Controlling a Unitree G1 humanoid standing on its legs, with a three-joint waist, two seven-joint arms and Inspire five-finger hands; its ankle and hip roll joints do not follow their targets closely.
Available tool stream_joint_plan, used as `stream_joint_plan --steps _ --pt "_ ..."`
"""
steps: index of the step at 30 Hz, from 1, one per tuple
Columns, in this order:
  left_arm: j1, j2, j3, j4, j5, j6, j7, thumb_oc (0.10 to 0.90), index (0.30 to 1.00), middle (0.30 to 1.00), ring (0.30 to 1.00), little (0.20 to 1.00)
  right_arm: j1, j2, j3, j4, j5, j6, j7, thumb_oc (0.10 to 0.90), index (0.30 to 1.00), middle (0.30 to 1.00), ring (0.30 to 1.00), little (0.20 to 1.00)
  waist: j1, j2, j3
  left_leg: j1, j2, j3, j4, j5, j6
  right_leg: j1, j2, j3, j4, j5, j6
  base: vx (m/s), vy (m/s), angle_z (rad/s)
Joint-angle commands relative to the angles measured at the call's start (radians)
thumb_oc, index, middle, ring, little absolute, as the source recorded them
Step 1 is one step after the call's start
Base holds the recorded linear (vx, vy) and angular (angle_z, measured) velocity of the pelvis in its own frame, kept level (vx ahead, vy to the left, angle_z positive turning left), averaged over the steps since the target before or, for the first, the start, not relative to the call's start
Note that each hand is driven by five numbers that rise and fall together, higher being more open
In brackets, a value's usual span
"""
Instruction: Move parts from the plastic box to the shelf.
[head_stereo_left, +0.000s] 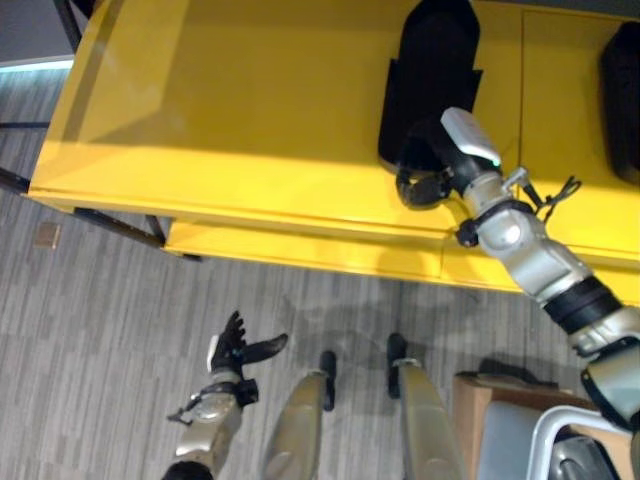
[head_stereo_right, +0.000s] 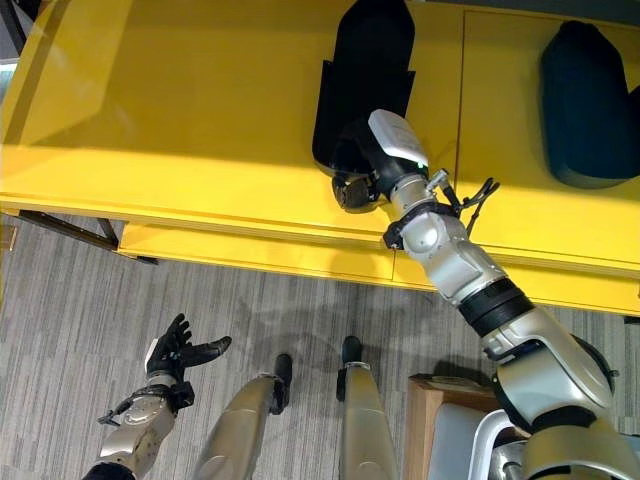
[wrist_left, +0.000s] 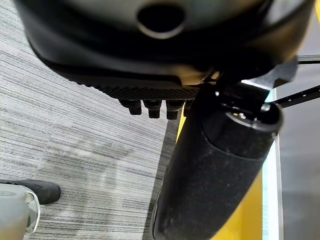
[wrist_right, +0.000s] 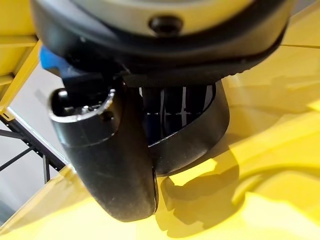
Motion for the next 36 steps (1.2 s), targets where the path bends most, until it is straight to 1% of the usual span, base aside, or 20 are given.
stream_joint_plan --steps 1,10,13,14,17,23,33,36 --pt "0.051 0.063 0.015 -0.068 -0.019 -0.061 0.019 0.9 1.0 1.0 1.0 1.0 0.021 0.006 -0.01 -0.02 -0.001 -0.009 -0.016 0.9 1.0 1.0 1.0 1.0 0.009 -0.028 -0.043 -0.007 0.002 0.03 -0.026 0.018 0.002 0.069 0.014 0.048 0.052 -0.145 -0.006 0.0 0.0 0.0" --pt "0.052 0.067 0.022 -0.07 -0.019 -0.061 0.025 0.9 1.0 1.0 1.0 1.0 0.011 -0.016 -0.036 -0.066 0.01 -0.013 -0.034 0.9 1.0 1.0 1.0 1.0 0.009 -0.029 -0.047 -0.005 0.0 0.029 -0.031 0.02 0.002 0.07 0.014 0.046 0.054 -0.141 -0.006 0.0 0.0 0.0" --pt "0.054 0.068 0.029 -0.059 -0.019 -0.058 0.027 0.9 1.0 1.0 1.0 1.0 -0.004 -0.037 -0.041 -0.082 0.003 -0.015 -0.042 0.9 1.0 1.0 1.0 1.0 0.009 -0.031 -0.048 -0.004 0.0 0.029 -0.033 0.021 0.001 0.072 0.014 0.046 0.051 -0.142 -0.006 0.0 0.0 0.0" --pt "0.057 0.069 0.032 -0.056 -0.017 -0.058 0.026 0.9 1.0 1.0 1.0 1.0 -0.016 -0.061 -0.05 -0.115 -0.001 -0.018 -0.049 0.9 1.0 1.0 1.0 1.0 0.009 -0.032 -0.049 -0.004 0.002 0.029 -0.035 0.023 0.001 0.072 0.014 0.044 0.05 -0.143 -0.006 0.0 0.0 0.0" --pt "0.058 0.07 0.035 -0.061 -0.017 -0.061 0.027 0.9 1.0 1.0 1.0 1.0 -0.018 -0.077 -0.058 -0.139 -0.004 -0.023 -0.055 0.9 1.0 1.0 1.0 1.0 0.007 -0.032 -0.05 -0.003 0.002 0.028 -0.037 0.024 0.001 0.073 0.014 0.044 0.049 -0.142 -0.006 0.0 0.0 0.0" --pt "0.062 0.073 0.047 -0.056 -0.015 -0.053 0.025 0.9 1.0 1.0 1.0 1.0 -0.036 -0.14 -0.077 -0.239 -0.017 -0.045 -0.059 0.9 1.0 1.0 1.0 1.0 0.001 -0.035 -0.052 -0.005 0.002 0.028 -0.032 0.023 0.001 0.074 0.015 0.046 0.05 -0.142 -0.007 0.0 0.0 0.0" --pt "0.061 0.07 0.061 -0.051 -0.011 -0.047 0.027 0.9 1.0 1.0 1.0 1.0 -0.008 -0.206 -0.123 -0.36 -0.035 -0.07 -0.058 0.9 1.0 1.0 1.0 1.0 -0.009 -0.042 -0.055 -0.005 0.004 0.027 -0.027 0.023 0.0 0.076 0.016 0.047 0.049 -0.141 -0.007 0.0 0.0 0.0" --pt "0.067 0.071 0.066 -0.074 -0.007 -0.047 0.028 0.9 1.0 1.0 1.0 1.0 0.005 -0.237 -0.148 -0.416 -0.038 -0.081 -0.059 0.9 1.0 1.0 1.0 1.0 -0.012 -0.043 -0.056 -0.005 0.005 0.028 -0.027 0.022 0.0 0.074 0.017 0.049 0.049 -0.14 -0.006 0.0 0.0 0.0"
